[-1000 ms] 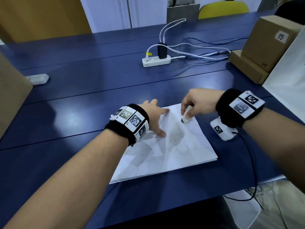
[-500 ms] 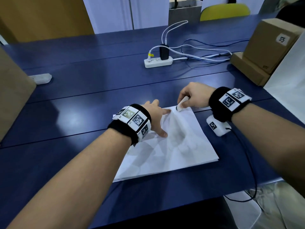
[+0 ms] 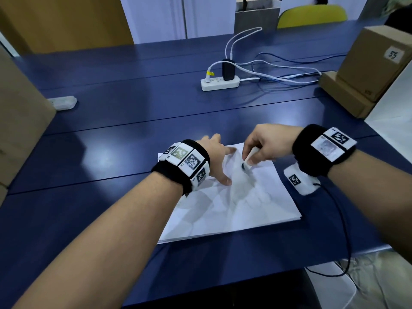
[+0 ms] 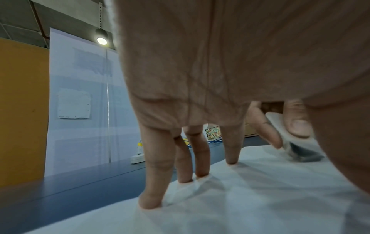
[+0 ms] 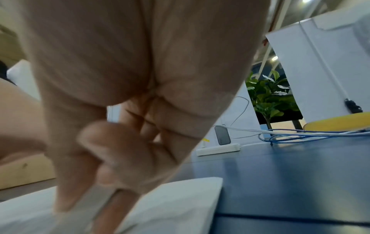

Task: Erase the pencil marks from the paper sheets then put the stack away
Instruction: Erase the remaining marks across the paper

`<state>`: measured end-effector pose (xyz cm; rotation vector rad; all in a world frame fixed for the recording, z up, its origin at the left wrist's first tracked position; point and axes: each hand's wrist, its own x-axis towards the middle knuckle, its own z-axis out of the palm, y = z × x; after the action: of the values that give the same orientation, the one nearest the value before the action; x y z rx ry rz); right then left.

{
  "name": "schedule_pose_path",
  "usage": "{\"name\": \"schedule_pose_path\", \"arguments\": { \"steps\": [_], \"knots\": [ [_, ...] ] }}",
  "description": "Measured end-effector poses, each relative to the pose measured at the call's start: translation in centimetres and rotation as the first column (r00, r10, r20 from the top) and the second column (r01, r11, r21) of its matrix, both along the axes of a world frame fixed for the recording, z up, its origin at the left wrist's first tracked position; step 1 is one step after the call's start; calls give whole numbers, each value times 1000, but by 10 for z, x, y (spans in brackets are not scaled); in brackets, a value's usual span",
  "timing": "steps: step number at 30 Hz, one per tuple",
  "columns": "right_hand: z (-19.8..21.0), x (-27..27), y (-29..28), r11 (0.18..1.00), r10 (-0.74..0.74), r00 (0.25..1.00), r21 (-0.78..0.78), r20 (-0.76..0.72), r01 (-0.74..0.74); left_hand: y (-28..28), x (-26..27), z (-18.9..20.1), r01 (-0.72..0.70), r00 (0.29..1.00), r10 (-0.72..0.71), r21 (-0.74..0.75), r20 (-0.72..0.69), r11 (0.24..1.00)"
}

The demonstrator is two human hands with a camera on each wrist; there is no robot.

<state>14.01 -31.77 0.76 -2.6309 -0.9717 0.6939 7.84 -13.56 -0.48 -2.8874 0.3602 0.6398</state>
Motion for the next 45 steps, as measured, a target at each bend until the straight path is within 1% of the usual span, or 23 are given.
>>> {"name": "schedule_pose_path", "arguments": {
  "steps": [4, 7, 11, 14, 18, 20, 22, 25, 27, 30, 32, 35, 37, 39, 41, 42, 43, 45],
  "knots": [
    [-1, -2, 2, 999, -32, 998, -12, 54, 33, -1, -3, 2, 1, 1000, -1, -14, 0, 1000],
    [-2, -10, 2, 998, -54, 994, -10, 96, 56, 4, -12, 0, -9, 999, 11, -70, 34, 998],
    [-4, -23, -9, 990, -135, 982, 66, 130, 127, 15, -29, -7, -6, 999, 12, -163, 40, 987],
    [3, -36, -19, 967, -201, 974, 181, 102, 181, 25, -46, -4, 17, 998, -6, -207, 55, 978],
    [13, -66, -20, 946, -195, 981, 263, -5, 190, 30, -69, -2, 69, 997, -58, -188, 59, 980],
    [12, -79, -12, 959, -142, 989, 241, -51, 150, 30, -74, -1, 74, 996, -64, -179, 59, 981],
    [5, -87, -2, 977, -74, 995, 195, -60, 85, 30, -76, -2, 71, 996, -63, -173, 56, 982],
    [-1, -87, 9, 994, -7, 1000, 111, 18, 5, 30, -78, -4, 45, 998, -38, -192, 41, 980],
    [-4, -80, 16, 997, -1, 997, 75, 77, -5, 31, -78, -4, 34, 999, -27, -196, 41, 980],
    [-6, -69, 21, 997, -48, 987, 66, 155, 38, 31, -78, -3, 25, 999, -16, -194, 46, 981],
    [-7, -69, 21, 997, -61, 983, 52, 174, 52, 32, -77, -4, 19, 999, -11, -190, 43, 982],
    [-7, -79, 19, 999, -4, 980, 40, 197, -4, 32, -77, -5, 17, 999, -8, -186, 46, 982],
    [-3, -88, 13, 997, 74, 983, 16, 171, -77, 30, -76, -3, 13, 999, -6, -183, 41, 983],
    [3, -94, 9, 985, 171, 984, -25, 55, -170, 29, -75, -2, 11, 999, -5, -179, 37, 984],
    [6, -95, 10, 976, 215, 976, -38, -28, -216, 28, -76, -1, 7, 999, -1, -171, 35, 985],
    [5, -91, 12, 979, 200, 980, -33, -20, -201, 28, -75, -1, 10, 999, -4, -164, 36, 986],
    [3, -84, 14, 987, 163, 986, -18, 23, -163, 27, -75, -2, 13, 999, -7, -157, 37, 987],
    [-1, -68, 18, 998, 64, 988, 9, 143, -65, 27, -74, -1, 11, 1000, -6, -155, 31, 988]
  ]
}}
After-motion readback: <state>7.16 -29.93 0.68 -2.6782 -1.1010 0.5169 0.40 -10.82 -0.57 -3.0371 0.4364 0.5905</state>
